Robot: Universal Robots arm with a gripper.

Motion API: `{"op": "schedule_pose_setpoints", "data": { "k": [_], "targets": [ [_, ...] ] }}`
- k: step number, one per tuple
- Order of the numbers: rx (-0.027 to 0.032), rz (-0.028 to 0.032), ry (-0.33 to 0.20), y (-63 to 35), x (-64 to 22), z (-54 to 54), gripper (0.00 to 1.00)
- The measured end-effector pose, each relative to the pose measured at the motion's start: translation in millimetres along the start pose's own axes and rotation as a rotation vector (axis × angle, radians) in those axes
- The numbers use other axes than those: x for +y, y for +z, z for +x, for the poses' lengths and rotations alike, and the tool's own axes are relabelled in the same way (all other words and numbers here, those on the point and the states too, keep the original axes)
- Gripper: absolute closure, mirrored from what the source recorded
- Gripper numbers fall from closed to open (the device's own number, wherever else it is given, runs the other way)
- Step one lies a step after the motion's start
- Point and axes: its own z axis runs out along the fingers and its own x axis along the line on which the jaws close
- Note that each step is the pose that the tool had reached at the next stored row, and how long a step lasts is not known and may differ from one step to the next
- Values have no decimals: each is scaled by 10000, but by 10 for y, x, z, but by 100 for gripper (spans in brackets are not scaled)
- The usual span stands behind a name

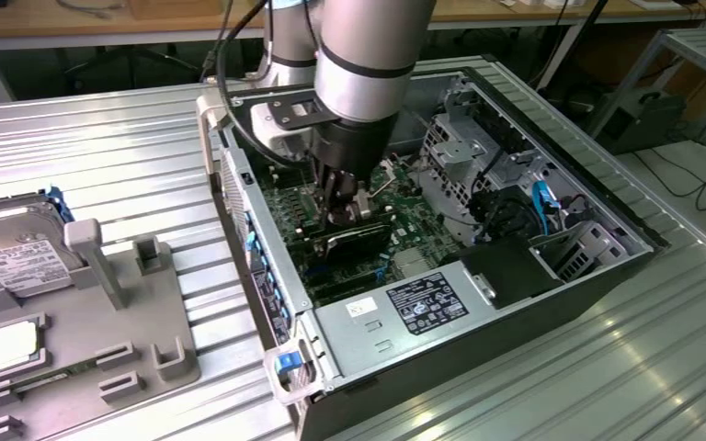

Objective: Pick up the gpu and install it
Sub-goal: 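Press down on the gpu until it lock into place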

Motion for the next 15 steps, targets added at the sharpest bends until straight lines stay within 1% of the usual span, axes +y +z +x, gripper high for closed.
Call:
{"op": "schedule_pose_setpoints", "data": {
  "k": [2,3,4,5,6,7,8,10,11,12,14,15],
  "targets": [
    [-3,1,-1,1,40,0,89],
    [7,-11,-3,3,50,-1,89],
    [48,-107,-3,3,54,0,89],
    [59,-239,4,4,55,0,89],
    [59,-440,14,4,55,-1,89],
    [58,-718,28,3,53,0,89],
    [53,-1093,46,4,41,0,89],
    [46,-1463,65,4,15,0,89],
    [45,-1675,75,3,-2,1,89],
    [41,-1938,88,3,-33,1,89],
    [34,-2301,107,3,-76,1,89],
    [32,-2531,117,3,-110,2,89]
  ]
}}
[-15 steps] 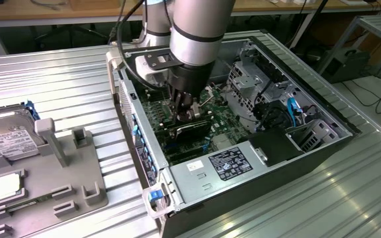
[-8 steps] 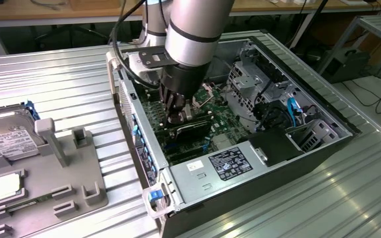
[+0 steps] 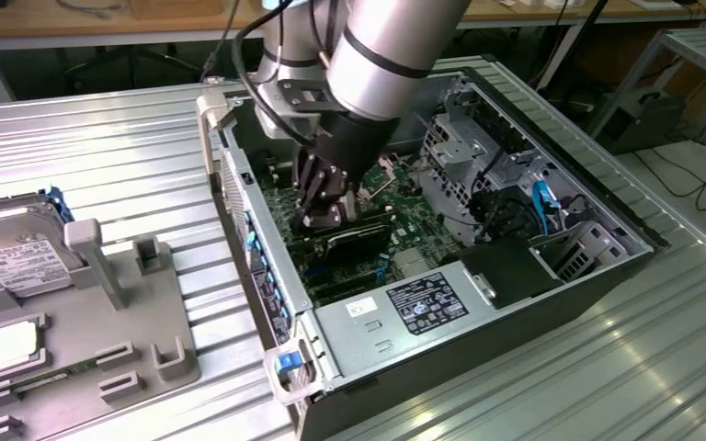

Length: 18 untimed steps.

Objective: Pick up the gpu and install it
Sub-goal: 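Press down on the gpu until it lock into place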

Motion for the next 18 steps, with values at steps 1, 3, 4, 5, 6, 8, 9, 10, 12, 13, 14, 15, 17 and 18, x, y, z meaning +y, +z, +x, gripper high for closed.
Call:
{"op": "schedule_pose_setpoints", "data": {
  "k": [1,3,4,5,6,8,9,10,12,13,14,15,17,18],
  "targets": [
    [-2,-165,7,-6,-22,0,89],
    [-6,-540,25,-16,-59,0,89],
    [-9,-840,38,-21,-78,0,89],
    [-13,-1199,55,-26,-98,0,89],
    [-20,-1530,71,-32,-122,0,89],
    [-24,-1890,87,-41,-161,0,89],
    [-27,-2007,92,-42,-184,1,89],
    [-27,-2045,94,-39,-206,1,89],
    [-28,-2127,99,-25,-239,2,89],
    [-28,-2166,102,-18,-255,3,89],
    [-29,-2206,103,-10,-272,4,89],
    [-29,-2248,105,-3,-286,4,89],
    [-31,-2387,112,4,-324,5,89],
    [-32,-2477,117,6,-342,5,89]
  ]
}}
